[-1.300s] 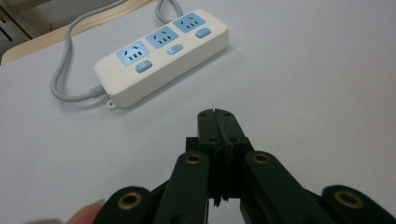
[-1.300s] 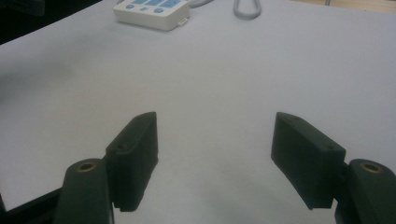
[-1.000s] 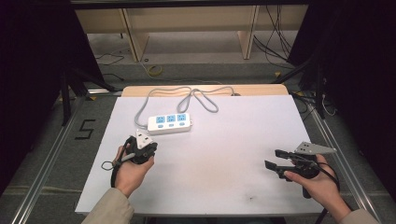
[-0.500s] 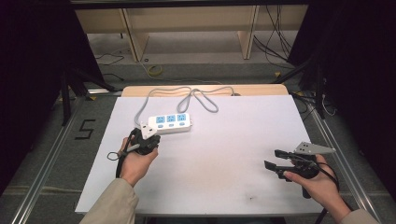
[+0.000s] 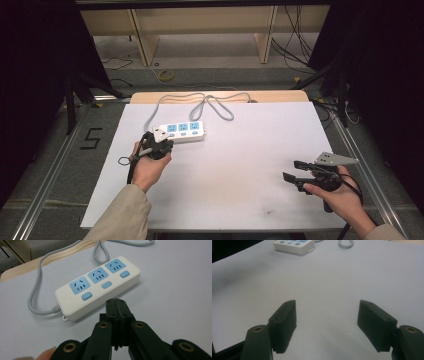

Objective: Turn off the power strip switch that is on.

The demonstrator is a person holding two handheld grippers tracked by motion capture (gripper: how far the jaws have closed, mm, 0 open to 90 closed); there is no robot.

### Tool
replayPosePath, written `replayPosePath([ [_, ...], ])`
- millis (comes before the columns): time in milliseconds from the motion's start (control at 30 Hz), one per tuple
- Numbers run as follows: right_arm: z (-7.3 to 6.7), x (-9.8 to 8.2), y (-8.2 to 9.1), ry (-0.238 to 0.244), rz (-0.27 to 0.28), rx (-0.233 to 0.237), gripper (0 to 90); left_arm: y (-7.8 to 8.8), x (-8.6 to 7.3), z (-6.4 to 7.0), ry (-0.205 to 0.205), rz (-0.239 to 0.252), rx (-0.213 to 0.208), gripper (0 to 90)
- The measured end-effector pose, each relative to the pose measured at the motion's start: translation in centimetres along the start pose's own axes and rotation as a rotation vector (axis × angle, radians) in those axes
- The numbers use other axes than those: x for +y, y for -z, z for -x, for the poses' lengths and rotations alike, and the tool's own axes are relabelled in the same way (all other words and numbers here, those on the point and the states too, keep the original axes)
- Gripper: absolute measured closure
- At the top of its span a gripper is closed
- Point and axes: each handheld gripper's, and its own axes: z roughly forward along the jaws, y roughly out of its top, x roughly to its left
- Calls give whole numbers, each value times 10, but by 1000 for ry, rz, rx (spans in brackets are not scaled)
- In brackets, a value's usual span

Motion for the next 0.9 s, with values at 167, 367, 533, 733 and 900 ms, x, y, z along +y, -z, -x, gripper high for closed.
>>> replayPosePath([
  [167, 0, 0, 0, 3, -2, 0, 320, -6, 5, 0, -14, 0, 5, 897],
  [367, 0, 0, -1, 3, 0, 2, 320, -13, 10, -1, -14, -4, 7, 897],
  [533, 0, 0, 0, 2, -2, 0, 320, -18, 13, -3, -15, -8, 8, 897],
  [733, 0, 0, -1, 3, -3, 2, 320, -23, 16, -5, -9, -14, 7, 897],
  [900, 0, 0, -1, 6, -3, 2, 320, -26, 17, -5, -12, -18, 4, 897],
])
